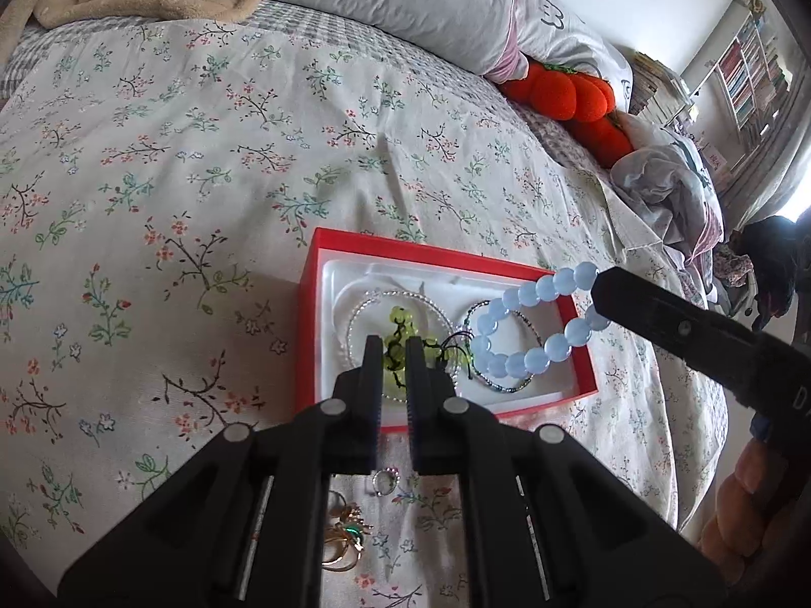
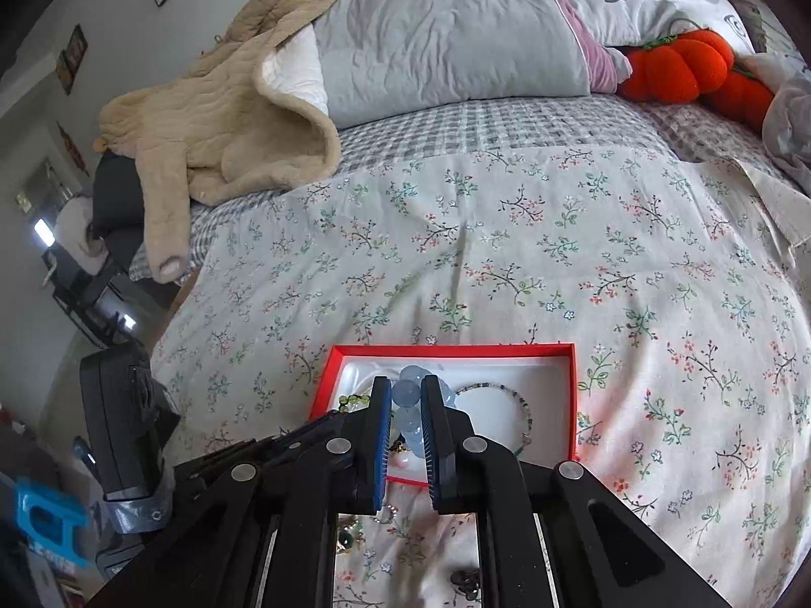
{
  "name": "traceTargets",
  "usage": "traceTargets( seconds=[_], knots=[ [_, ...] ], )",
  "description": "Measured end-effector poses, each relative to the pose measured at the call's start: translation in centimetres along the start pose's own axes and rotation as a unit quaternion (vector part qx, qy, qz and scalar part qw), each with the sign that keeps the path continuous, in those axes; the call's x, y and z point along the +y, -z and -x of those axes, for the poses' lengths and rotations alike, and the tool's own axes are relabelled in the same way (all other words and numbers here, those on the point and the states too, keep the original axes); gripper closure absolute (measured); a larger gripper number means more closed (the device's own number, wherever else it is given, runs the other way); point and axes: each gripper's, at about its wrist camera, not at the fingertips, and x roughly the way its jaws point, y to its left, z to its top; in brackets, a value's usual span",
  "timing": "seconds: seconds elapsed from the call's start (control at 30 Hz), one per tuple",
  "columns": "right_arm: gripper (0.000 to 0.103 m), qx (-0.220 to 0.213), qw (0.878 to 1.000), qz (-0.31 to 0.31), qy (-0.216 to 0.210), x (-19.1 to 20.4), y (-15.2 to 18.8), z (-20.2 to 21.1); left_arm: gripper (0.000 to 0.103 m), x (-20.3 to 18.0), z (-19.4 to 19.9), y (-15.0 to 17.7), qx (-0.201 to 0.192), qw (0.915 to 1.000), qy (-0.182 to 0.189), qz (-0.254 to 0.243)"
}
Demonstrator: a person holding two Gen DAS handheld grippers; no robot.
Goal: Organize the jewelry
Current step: 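Carry both bracelets into the red box and open both tools to release them, then grasp a gold ring with the left tool while the right tool grasps the black hair clip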
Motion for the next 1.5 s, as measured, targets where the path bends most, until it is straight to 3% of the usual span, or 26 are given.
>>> traceTargets(
  seconds=[0.33,0.6,0.7,0.97,1.0,1.07,1.1,1.2,1.5],
  knots=[
    [0.091,0.031,0.997,-0.015,0.065,-3.4,0.5,-2.7,0.094,-0.2,-0.4,0.2,0.009,0.999,-0.032,-0.031],
    [0.088,0.044,0.997,-0.016,0.059,-4.1,0.8,-2.7,0.09,-1.5,1.4,0.0,0.002,0.9979,-0.022,-0.06],
    [0.088,0.05,0.997,0.0,0.052,-3.7,0.9,-2.3,0.079,-2.0,2.6,0.1,-0.001,0.9969,-0.023,-0.075],
    [0.087,0.063,0.997,0.002,0.035,-4.0,2.9,-0.8,0.035,-2.1,5.4,2.1,-0.007,0.9944,-0.039,-0.099],
    [0.087,0.065,0.997,0.004,0.034,-4.0,3.2,-0.7,0.034,-1.9,5.4,2.6,-0.004,0.9941,-0.046,-0.099],
    [0.084,0.069,0.997,0.005,0.036,-4.2,4.1,-0.5,0.03,-1.5,5.3,3.5,0.004,0.9932,-0.061,-0.099],
    [0.076,0.073,0.997,0.004,0.038,-4.4,4.6,-0.5,0.028,-1.2,5.3,4.0,0.003,0.9928,-0.07,-0.097],
    [0.029,0.082,0.996,0.0,0.041,-4.9,6.4,-0.4,0.022,-0.3,5.6,5.7,-0.01,0.9908,-0.098,-0.092],
    [0.028,0.073,0.994,0.054,0.068,-6.1,11.9,-0.1,0.019,1.3,5.2,10.3,-0.019,0.9842,-0.132,-0.117]
  ],
)
